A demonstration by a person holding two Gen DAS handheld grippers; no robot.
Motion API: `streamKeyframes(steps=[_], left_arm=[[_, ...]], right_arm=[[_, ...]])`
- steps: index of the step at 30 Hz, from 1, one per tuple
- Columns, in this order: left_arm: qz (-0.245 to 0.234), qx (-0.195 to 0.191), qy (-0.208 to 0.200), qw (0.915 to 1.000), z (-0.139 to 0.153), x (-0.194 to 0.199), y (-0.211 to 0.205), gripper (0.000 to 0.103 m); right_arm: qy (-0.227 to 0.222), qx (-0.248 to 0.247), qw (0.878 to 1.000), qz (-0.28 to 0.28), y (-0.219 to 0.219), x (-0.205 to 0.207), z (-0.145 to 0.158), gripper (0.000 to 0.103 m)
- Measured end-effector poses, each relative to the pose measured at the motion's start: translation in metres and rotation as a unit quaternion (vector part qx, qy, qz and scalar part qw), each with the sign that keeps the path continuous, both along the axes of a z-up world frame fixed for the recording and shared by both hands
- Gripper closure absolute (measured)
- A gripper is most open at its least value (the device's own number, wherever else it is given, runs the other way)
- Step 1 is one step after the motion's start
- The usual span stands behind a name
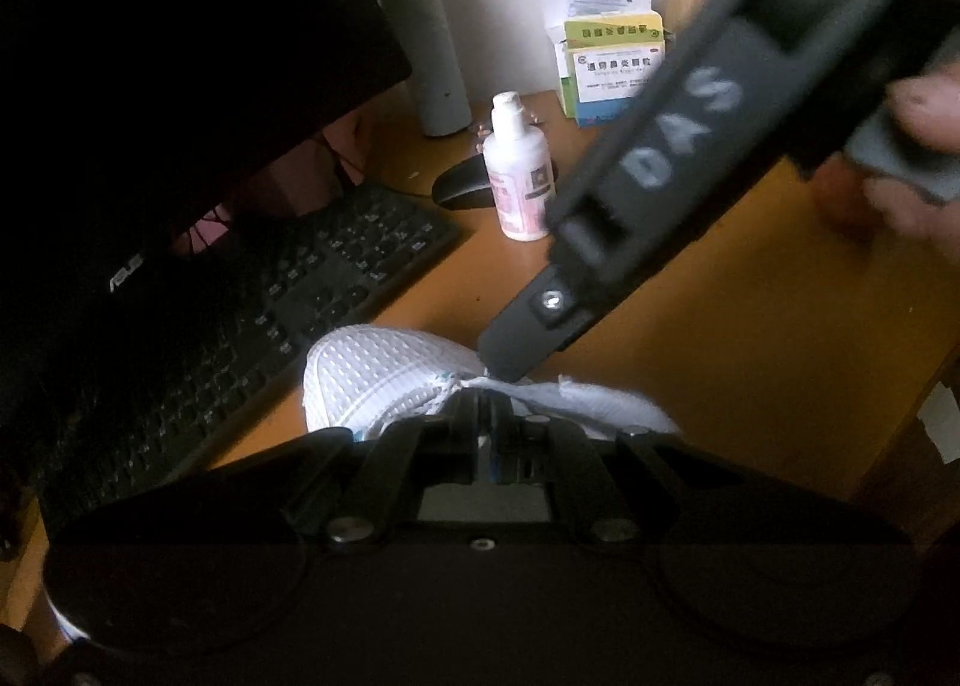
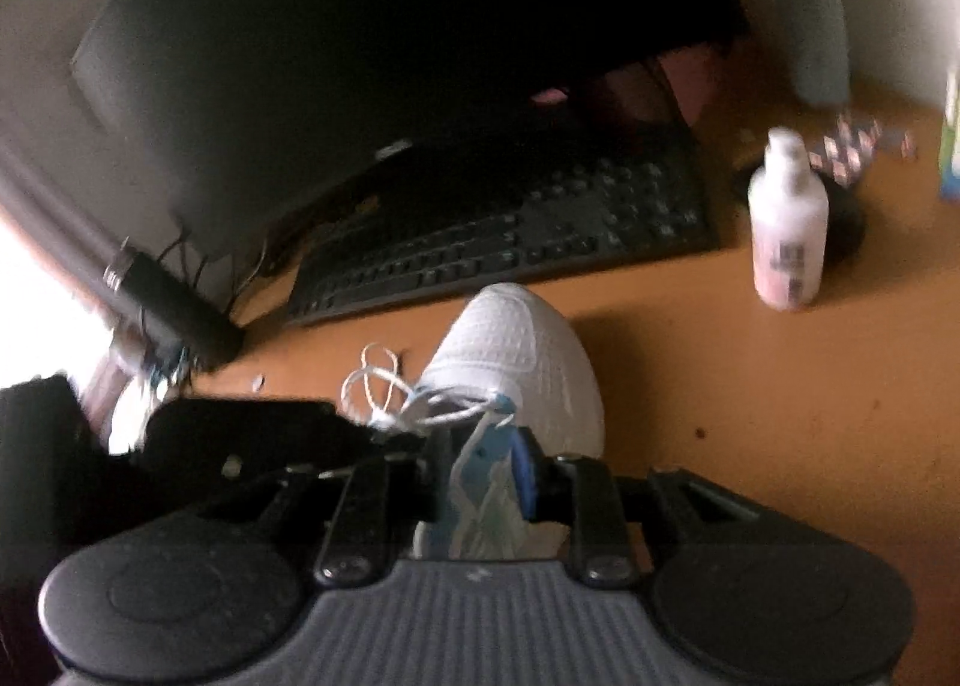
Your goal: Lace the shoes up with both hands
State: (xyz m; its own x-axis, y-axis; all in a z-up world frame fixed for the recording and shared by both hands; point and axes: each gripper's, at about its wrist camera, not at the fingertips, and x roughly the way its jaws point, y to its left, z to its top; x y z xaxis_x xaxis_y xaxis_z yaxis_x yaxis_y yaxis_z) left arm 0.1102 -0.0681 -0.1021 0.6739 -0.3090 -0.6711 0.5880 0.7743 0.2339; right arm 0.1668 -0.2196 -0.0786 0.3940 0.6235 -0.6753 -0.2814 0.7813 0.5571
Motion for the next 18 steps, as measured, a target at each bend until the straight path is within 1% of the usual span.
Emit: streamKeyframes(steps=[4, 10, 15, 16, 18], left_arm=[[-0.001, -0.002, 0.000, 1.0000, 0.000, 0.000, 0.002, 0.103], [-0.002, 0.000, 0.000, 1.0000, 0.000, 0.001, 0.002, 0.103], [0.004, 0.002, 0.003, 1.0000, -0.001, 0.001, 0.001, 0.102], [0.006, 0.002, 0.005, 1.0000, -0.001, 0.001, 0.002, 0.102], [0.008, 0.005, 0.003, 0.9999, -0.001, -0.001, 0.001, 0.102]], right_arm=[[0.026, 0.020, 0.999, -0.029, -0.004, 0.009, -0.010, 0.080], [0.048, 0.035, 0.997, -0.044, -0.002, 0.019, -0.021, 0.080], [0.068, 0.058, 0.995, -0.049, -0.003, 0.024, -0.029, 0.085], [0.074, 0.070, 0.993, -0.056, -0.005, 0.024, -0.033, 0.086], [0.079, 0.085, 0.991, -0.063, -0.007, 0.022, -0.036, 0.092]])
